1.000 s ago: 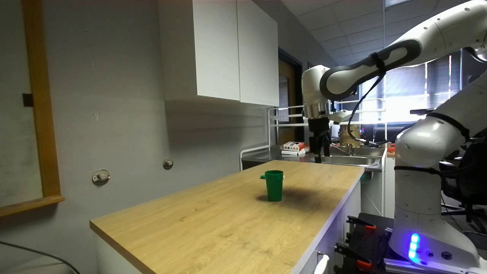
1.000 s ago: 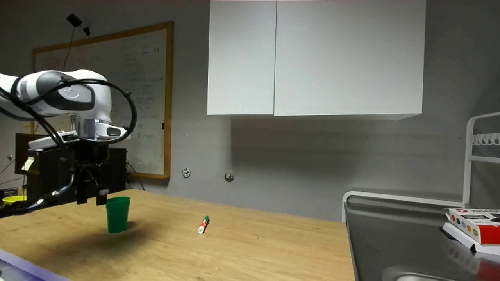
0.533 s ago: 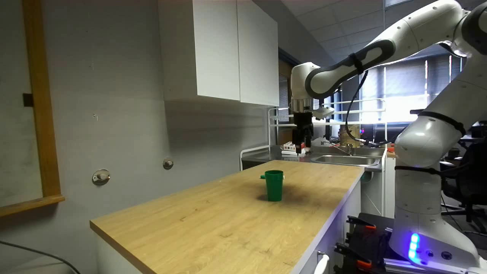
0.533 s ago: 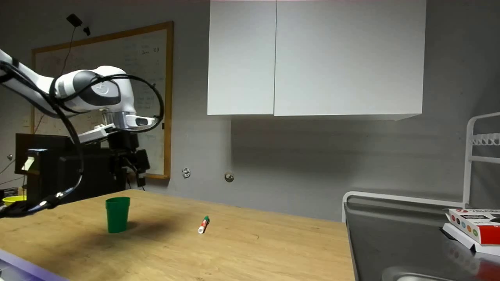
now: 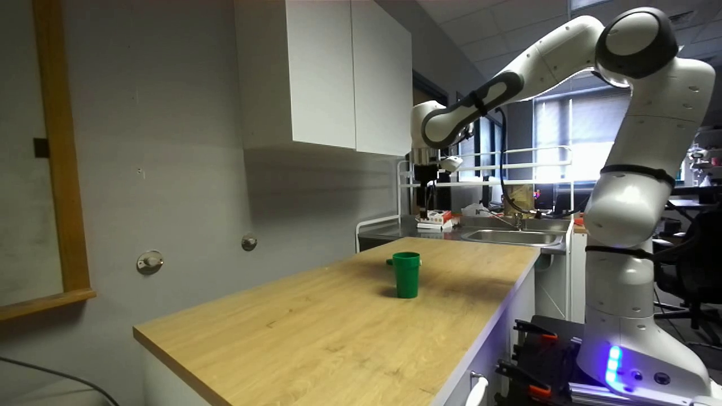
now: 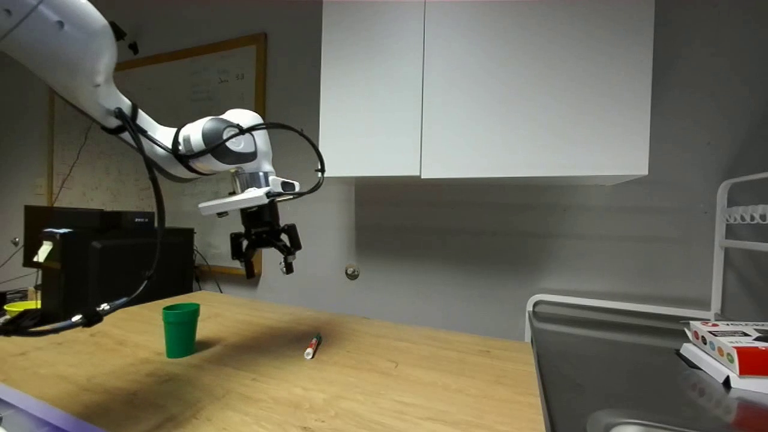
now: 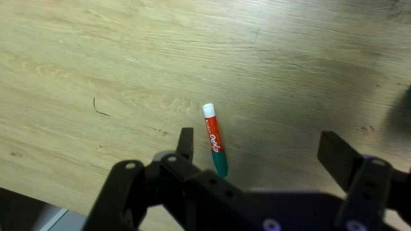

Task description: Put the marker in the cup

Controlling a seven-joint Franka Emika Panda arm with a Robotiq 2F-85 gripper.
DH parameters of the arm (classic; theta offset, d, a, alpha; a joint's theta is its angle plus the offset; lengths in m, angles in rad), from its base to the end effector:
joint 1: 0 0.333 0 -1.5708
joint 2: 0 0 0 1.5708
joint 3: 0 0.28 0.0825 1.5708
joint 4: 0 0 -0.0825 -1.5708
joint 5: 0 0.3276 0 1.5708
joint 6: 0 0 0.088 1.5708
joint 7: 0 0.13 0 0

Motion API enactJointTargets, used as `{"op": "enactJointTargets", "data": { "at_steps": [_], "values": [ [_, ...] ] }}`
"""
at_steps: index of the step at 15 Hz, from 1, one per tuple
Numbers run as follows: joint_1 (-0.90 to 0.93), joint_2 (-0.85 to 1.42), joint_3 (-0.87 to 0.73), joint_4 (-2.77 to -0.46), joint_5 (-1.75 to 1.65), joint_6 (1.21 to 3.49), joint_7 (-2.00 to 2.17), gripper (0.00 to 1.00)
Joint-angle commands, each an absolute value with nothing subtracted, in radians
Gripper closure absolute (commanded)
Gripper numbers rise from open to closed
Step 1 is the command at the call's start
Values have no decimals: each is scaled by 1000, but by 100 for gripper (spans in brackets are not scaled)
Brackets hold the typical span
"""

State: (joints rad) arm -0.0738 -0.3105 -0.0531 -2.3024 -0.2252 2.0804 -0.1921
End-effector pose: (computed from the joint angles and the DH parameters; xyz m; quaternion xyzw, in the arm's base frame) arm 0.4202 -0.0702 0.4457 0.9912 0.0837 0.0291 0.0982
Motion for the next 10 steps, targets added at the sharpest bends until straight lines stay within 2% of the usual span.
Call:
{"op": "enactJointTargets", "data": {
  "at_steps": [1,10],
  "values": [
    [-61,-131,-126,-2159,-172,2079,-409,0],
    [-89,176,-105,-1954,-60,2051,-672,0]
  ]
}}
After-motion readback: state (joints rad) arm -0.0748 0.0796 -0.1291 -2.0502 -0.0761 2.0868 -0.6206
